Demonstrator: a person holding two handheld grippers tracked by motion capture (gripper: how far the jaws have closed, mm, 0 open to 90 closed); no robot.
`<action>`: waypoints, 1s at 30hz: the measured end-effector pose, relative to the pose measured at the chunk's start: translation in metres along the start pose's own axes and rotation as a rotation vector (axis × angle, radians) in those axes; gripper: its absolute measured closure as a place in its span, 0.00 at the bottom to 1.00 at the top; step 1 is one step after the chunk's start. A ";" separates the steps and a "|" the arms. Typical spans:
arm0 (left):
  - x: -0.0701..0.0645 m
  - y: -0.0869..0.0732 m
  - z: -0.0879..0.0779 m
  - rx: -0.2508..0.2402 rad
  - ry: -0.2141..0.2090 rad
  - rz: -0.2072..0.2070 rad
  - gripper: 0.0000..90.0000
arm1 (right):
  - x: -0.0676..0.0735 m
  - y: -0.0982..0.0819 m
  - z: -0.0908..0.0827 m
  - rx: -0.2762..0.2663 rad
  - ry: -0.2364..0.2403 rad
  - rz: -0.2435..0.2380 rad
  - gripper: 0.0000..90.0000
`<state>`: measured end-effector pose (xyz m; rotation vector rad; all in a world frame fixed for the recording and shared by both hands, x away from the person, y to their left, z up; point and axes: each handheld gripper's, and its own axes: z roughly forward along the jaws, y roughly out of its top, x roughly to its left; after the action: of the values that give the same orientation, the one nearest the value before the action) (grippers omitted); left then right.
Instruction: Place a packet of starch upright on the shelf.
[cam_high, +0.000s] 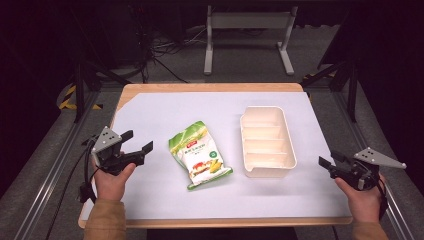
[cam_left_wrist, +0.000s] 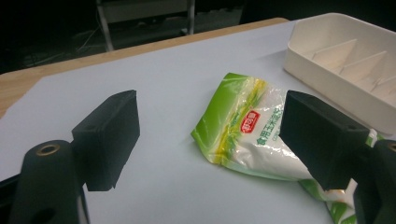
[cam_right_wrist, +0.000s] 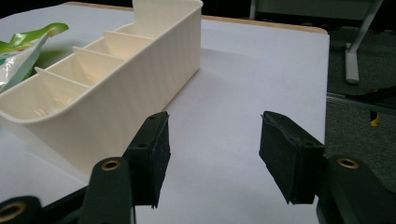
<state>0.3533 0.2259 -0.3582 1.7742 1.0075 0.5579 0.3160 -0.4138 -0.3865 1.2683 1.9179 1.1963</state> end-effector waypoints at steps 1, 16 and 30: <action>0.001 0.000 0.000 0.010 0.000 -0.006 0.23 | 0.001 0.003 0.001 0.006 0.007 -0.003 0.47; 0.028 -0.003 -0.001 0.064 0.030 -0.150 0.23 | 0.042 0.069 0.020 0.077 0.155 -0.097 0.44; 0.031 -0.003 0.000 0.072 0.039 -0.141 0.22 | 0.096 0.139 0.062 0.101 0.280 -0.190 0.34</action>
<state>0.3691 0.2526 -0.3628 1.7444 1.1824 0.4748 0.3863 -0.2804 -0.2878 0.9801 2.2693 1.2426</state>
